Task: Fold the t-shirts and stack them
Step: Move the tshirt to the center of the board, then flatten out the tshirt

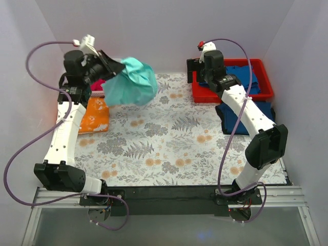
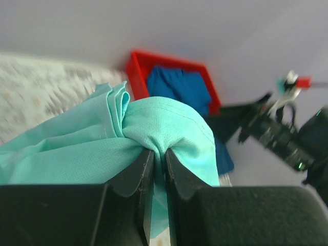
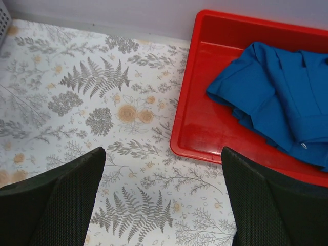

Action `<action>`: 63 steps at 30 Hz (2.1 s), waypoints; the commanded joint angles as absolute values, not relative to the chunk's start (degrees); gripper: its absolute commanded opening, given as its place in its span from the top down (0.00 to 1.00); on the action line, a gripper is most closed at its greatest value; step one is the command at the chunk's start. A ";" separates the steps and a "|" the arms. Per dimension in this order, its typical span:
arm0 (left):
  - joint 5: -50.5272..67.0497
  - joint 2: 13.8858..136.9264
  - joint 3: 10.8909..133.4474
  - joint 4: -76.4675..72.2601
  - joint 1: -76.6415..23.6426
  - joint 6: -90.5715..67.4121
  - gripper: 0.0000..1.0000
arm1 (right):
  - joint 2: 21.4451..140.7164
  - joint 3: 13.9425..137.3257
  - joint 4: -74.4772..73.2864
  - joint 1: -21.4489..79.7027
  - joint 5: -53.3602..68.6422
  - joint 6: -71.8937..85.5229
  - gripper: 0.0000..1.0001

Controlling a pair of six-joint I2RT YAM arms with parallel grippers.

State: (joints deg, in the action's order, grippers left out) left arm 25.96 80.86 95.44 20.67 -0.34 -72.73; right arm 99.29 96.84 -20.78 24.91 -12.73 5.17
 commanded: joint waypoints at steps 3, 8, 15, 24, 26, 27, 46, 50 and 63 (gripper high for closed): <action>31.82 84.09 82.02 31.28 -18.34 -65.14 1.00 | 98.09 96.68 -23.54 25.66 -12.83 7.21 0.02; 20.77 90.08 73.05 31.65 -20.30 -65.73 1.00 | 95.80 85.97 -24.87 26.63 -6.34 8.35 0.14; 18.28 91.32 68.91 31.99 -20.21 -66.71 1.00 | 96.15 74.03 -25.22 29.62 -0.44 9.23 0.31; 11.16 87.02 64.43 38.49 -20.13 -66.27 1.00 | 96.41 69.43 -25.14 31.55 6.50 8.00 0.23; 10.20 86.05 64.16 39.37 -20.21 -66.97 1.00 | 98.95 69.87 -25.31 31.73 8.08 7.29 0.23; 9.24 85.00 64.16 39.90 -20.21 -66.97 1.00 | 99.92 70.05 -25.49 31.82 8.17 7.21 0.23; 1.95 79.90 68.19 43.06 -18.90 -68.64 1.00 | 107.85 78.22 -31.89 31.73 6.08 6.42 0.99; -6.65 76.22 70.92 44.12 -17.49 -68.82 1.00 | 102.68 80.33 -33.49 31.73 -6.81 6.42 0.99; -19.95 63.47 75.84 39.91 -16.79 -68.38 1.00 | 88.25 85.95 -35.42 28.13 -30.14 5.98 0.99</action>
